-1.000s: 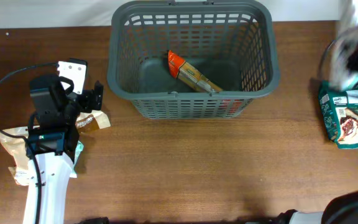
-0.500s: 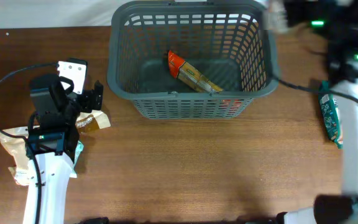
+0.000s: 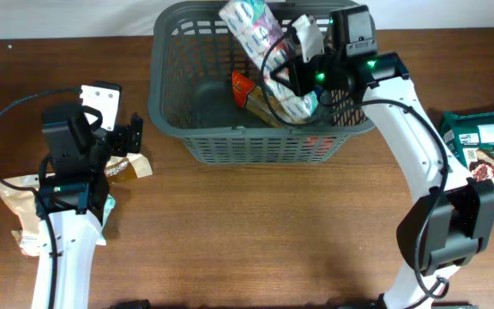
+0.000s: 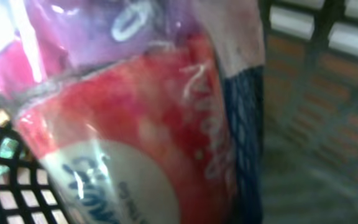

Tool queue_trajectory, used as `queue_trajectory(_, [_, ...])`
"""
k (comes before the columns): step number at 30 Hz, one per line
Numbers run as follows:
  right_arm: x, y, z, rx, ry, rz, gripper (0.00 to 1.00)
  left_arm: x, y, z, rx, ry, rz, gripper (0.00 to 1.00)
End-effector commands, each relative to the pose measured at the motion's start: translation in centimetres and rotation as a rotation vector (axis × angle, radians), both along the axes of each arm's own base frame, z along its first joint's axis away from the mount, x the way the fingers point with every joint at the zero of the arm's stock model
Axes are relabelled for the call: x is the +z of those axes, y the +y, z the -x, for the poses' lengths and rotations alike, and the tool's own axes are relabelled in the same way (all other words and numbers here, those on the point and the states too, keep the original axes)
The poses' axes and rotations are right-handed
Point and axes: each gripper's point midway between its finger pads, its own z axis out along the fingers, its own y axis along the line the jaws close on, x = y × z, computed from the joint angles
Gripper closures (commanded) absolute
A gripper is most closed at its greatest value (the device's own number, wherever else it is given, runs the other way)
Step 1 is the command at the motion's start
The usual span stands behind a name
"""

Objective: Pack container
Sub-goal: 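Lift the tissue box into the basket and open the right gripper, then reach the right gripper to the green Nescafe pouch and grasp it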

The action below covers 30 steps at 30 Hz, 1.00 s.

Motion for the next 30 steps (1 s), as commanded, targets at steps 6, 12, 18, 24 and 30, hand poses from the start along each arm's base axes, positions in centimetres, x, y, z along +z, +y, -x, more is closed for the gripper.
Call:
queue_trajectory(6, [0.6,-1.4,0.4,0.007,-0.045,0.097,0.01,0.0,0.1,-0.1,-0.006,-0.003,-0.009,0.01])
queue_trajectory(12, [8.5,-1.7,-1.2,-0.041,-0.232,0.079,0.01,0.0,0.1,-0.1,-0.006,-0.004,-0.009,0.01])
queue_trajectory(18, [23.8,-9.2,-3.0,-0.417,-0.602,0.214,0.01,0.0,0.1,-0.1,-0.006,-0.004,-0.009,0.01])
queue_trajectory(24, [24.4,-25.1,-0.4,-0.994,-0.457,0.350,0.01,0.0,0.1,-0.1,-0.006,-0.003,-0.009,0.01])
queue_trajectory(30, [14.4,-39.1,7.5,-1.516,0.064,0.312,0.01,-1.0,0.1,-0.5,-0.006,0.021,-0.006,0.01])
